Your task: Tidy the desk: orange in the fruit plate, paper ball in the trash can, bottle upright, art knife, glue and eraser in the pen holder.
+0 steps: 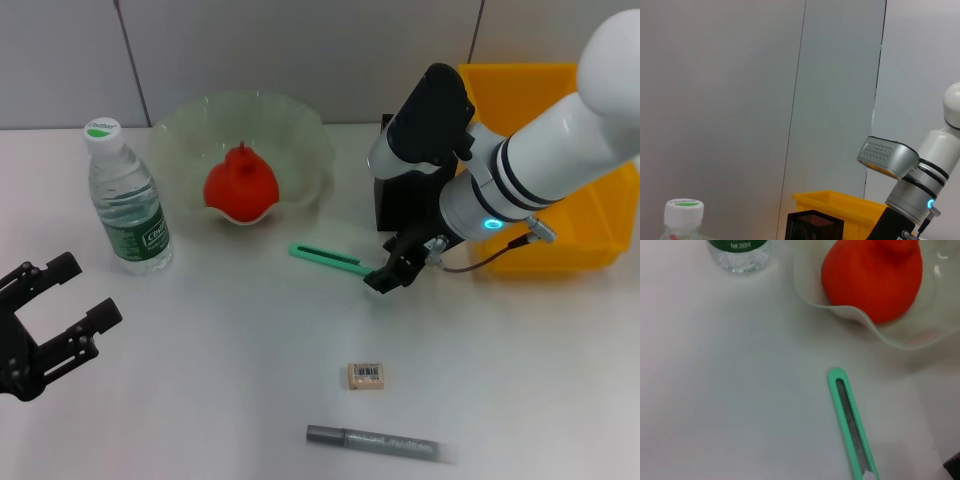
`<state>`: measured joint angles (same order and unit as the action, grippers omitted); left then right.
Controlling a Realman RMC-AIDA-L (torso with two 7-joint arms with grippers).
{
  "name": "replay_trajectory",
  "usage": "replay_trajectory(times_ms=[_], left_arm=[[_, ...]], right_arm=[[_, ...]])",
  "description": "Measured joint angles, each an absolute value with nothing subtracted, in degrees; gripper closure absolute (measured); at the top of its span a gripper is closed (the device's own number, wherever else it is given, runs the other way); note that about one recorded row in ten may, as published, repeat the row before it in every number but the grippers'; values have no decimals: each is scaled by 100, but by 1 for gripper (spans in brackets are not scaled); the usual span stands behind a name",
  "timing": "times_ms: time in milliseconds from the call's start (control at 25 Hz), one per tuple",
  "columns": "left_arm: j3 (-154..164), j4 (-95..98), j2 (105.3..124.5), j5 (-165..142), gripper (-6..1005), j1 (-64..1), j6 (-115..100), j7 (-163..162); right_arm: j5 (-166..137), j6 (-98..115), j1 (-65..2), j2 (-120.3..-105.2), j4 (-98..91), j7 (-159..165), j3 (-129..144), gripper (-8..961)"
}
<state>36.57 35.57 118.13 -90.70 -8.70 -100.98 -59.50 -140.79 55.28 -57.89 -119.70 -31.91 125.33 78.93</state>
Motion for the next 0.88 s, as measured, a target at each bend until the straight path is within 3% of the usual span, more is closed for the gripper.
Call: replay_trajectory(times_ms=[320, 520, 880], left_arm=[[3656, 3558, 11813, -9070, 244, -908, -10073, -5950], [3656, 3554, 11812, -9070, 244, -910, -10071, -5950], [3655, 3550, 11812, -9070, 245, -908, -10062, -5958]], right_arm=[[-14080, 5528, -5780, -11970, -3165, 12533, 7901, 370], [-14080, 5527, -5774, -11971, -3164, 12533, 7901, 502], [-14079, 5457, -5757, -11971, -3152, 12533, 7902, 535]])
